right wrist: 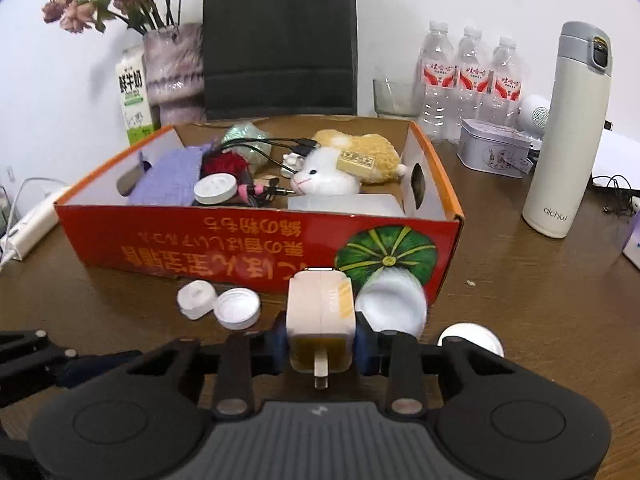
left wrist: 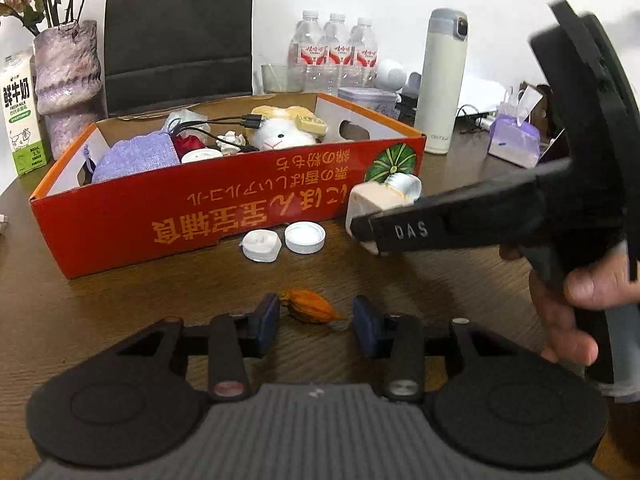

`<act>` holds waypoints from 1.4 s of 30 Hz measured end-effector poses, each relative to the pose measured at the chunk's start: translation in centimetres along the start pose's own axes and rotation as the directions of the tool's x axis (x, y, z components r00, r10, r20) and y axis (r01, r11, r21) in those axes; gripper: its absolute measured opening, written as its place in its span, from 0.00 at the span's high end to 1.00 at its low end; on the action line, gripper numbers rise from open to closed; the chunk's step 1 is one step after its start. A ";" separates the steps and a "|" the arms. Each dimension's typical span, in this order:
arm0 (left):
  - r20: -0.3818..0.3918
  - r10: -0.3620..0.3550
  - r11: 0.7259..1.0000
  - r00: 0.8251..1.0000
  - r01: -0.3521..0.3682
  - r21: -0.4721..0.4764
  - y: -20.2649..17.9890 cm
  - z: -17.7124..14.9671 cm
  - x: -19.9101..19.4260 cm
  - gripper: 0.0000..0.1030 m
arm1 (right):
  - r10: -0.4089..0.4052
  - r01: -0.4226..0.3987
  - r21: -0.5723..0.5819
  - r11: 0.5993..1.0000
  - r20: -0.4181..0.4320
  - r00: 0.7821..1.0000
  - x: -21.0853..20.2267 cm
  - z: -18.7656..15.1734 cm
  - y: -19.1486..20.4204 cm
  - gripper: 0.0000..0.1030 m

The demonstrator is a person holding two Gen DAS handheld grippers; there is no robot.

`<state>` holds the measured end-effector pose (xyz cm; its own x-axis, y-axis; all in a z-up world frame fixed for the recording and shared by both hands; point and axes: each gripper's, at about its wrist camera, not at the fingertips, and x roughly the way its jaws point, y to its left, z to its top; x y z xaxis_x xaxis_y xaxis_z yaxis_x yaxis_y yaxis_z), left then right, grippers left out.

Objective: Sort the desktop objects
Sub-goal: 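Grasp the small orange pod with the left tool while the right tool grasps the yellow-white plug, then carry the orange pod and plug into the orange box and release both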

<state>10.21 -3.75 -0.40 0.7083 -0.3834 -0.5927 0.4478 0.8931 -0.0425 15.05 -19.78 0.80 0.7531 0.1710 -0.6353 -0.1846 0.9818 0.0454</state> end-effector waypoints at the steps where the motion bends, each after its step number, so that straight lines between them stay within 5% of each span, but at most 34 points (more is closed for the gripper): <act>1: 0.015 0.008 1.000 1.000 -0.008 0.009 0.0 0.1 -0.3 0.60 | 0.016 -0.016 0.005 1.000 0.002 1.000 -0.3 -0.2 0.1 0.70; 18: 0.125 0.077 0.997 0.989 -0.074 -0.029 -0.9 -3.3 -10.8 0.60 | 0.094 -0.097 0.023 0.995 0.092 0.991 -11.8 -6.7 2.8 0.70; 27: 0.195 0.073 0.997 0.978 -0.067 -0.033 0.6 0.4 -14.1 0.60 | 0.102 -0.115 0.050 0.992 0.204 0.974 -16.3 -4.4 1.2 0.70; 34: 0.152 0.115 0.988 0.982 -0.098 -0.116 7.1 12.2 -8.2 0.60 | 0.056 -0.077 0.088 0.993 0.215 0.975 -12.2 5.6 -2.8 0.70; 37: 0.011 0.060 0.965 0.998 -0.055 -0.255 11.1 17.0 -1.4 0.60 | 0.004 -0.018 0.135 0.991 0.103 0.995 -6.3 11.3 -4.8 0.70; 42: -0.127 0.201 0.940 0.971 -0.228 -0.254 14.7 20.6 8.2 0.59 | -0.100 0.110 0.098 0.989 -0.099 0.990 3.8 16.4 -5.7 0.70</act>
<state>33.82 1.44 10.69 0.7090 -0.1627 -0.6862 0.1206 0.9867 -0.1094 29.32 -23.41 10.74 0.7018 0.0628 -0.7096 -0.0380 0.9980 0.0508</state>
